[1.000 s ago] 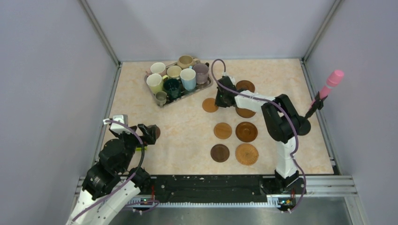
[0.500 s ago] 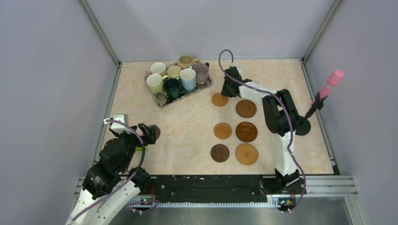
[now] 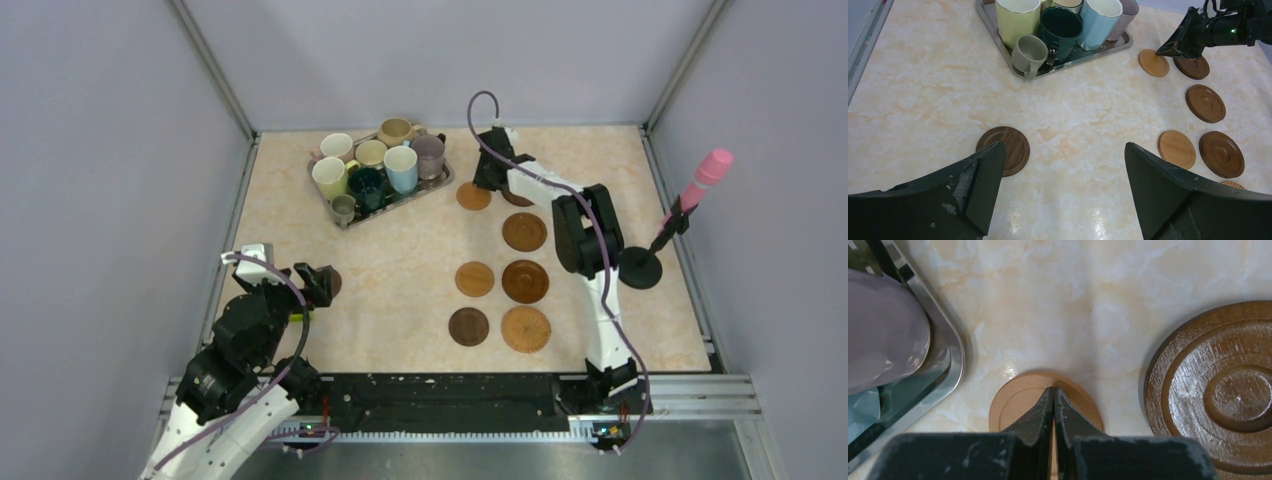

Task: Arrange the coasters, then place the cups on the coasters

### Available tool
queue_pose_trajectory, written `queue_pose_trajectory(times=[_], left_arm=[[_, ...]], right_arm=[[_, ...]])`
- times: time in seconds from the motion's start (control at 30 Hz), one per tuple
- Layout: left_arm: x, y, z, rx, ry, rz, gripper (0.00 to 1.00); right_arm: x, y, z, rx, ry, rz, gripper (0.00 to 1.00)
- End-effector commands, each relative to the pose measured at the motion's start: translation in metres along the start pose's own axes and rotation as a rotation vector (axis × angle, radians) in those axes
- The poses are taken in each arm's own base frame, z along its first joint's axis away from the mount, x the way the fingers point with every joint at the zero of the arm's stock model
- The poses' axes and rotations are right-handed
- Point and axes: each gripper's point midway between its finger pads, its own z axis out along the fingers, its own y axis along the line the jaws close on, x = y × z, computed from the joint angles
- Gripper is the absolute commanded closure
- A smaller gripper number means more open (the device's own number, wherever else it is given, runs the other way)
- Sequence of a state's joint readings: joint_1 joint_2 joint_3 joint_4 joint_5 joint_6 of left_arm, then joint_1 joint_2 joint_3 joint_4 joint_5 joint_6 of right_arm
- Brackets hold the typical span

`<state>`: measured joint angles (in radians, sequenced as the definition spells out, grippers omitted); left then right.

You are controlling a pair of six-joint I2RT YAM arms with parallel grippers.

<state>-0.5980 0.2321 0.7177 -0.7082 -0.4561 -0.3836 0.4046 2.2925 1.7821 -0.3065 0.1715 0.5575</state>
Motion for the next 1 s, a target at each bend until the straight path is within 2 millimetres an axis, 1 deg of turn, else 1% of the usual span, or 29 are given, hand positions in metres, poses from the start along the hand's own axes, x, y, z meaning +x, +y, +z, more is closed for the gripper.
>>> queue_pose_trajectory(times=[0.0,0.13,0.33,0.47,0.5,0.6,0.67,0.7,0.73,0.8,0.83,0.87,0.93,0.97], left_arm=[[-0.006,-0.001,0.004,-0.012,-0.012,-0.007,0.07],[-0.005,-0.002,0.005,-0.014,-0.006,-0.003,0.07],[-0.004,-0.001,0.006,-0.018,-0.005,-0.001,0.07],[-0.001,-0.006,0.01,-0.006,0.015,0.006,0.07],[0.0,-0.007,0.011,-0.004,0.023,0.009,0.07],[0.003,-0.01,0.015,-0.005,0.048,0.007,0.07],[0.006,-0.013,0.019,-0.006,0.071,0.012,0.07],[0.007,-0.015,0.023,-0.011,0.091,0.021,0.07],[0.007,-0.015,0.024,-0.019,0.102,0.025,0.08],[0.012,-0.01,0.032,-0.092,0.161,0.035,0.09],[0.013,-0.01,0.034,-0.115,0.185,0.037,0.1],[0.014,-0.009,0.037,-0.14,0.208,0.039,0.12],[0.018,-0.008,0.044,-0.194,0.25,0.03,0.13],[0.021,-0.008,0.047,-0.214,0.277,0.039,0.13]], right_arm=[[0.027,-0.046,0.026,0.15,0.083,-0.039,1.0],[0.019,-0.047,0.032,0.148,0.079,-0.034,1.0],[0.019,-0.041,0.039,0.117,0.088,-0.04,1.0],[0.012,-0.035,0.033,0.098,0.076,-0.036,1.0],[0.007,-0.033,0.03,0.089,0.067,-0.04,1.0],[-0.022,-0.018,0.006,0.037,0.008,-0.051,1.0],[-0.046,-0.004,-0.015,-0.016,-0.041,-0.056,1.0],[-0.06,0.006,-0.028,-0.057,-0.067,-0.062,1.0],[-0.068,0.017,-0.039,-0.106,-0.078,-0.07,1.0],[-0.082,0.034,-0.066,-0.191,-0.094,-0.071,1.0],[-0.084,0.043,-0.081,-0.241,-0.092,-0.073,1.0],[-0.08,0.049,-0.094,-0.284,-0.081,-0.073,1.0],[-0.072,0.061,-0.122,-0.377,-0.073,-0.081,0.96],[-0.068,0.064,-0.137,-0.406,-0.077,-0.09,0.91]])
